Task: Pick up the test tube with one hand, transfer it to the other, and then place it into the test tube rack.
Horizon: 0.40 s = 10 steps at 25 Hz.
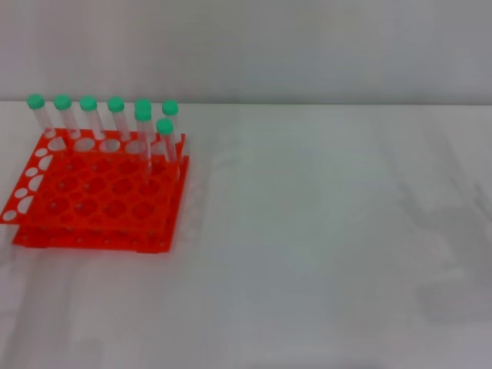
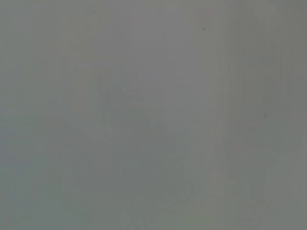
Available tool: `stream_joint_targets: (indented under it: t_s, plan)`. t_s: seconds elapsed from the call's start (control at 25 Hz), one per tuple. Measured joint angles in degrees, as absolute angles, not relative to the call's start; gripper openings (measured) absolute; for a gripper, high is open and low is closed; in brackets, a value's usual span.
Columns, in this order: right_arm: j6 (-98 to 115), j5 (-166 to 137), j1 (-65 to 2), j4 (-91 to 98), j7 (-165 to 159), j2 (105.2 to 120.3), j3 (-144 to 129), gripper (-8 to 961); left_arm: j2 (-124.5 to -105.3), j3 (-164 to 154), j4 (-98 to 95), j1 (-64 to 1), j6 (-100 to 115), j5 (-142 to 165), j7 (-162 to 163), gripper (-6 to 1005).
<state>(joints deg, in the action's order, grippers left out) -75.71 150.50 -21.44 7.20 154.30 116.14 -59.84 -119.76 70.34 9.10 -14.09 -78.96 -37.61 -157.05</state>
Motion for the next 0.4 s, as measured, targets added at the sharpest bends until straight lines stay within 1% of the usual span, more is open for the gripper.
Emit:
stream_joint_targets:
  t_s: [0.4]
  plan:
    - [-75.3, 150.9, -23.7, 4.7, 154.6, 116.19, -56.6, 858, -119.63, 70.4, 9.1, -17.0, -78.3, -41.0, -157.0, 893]
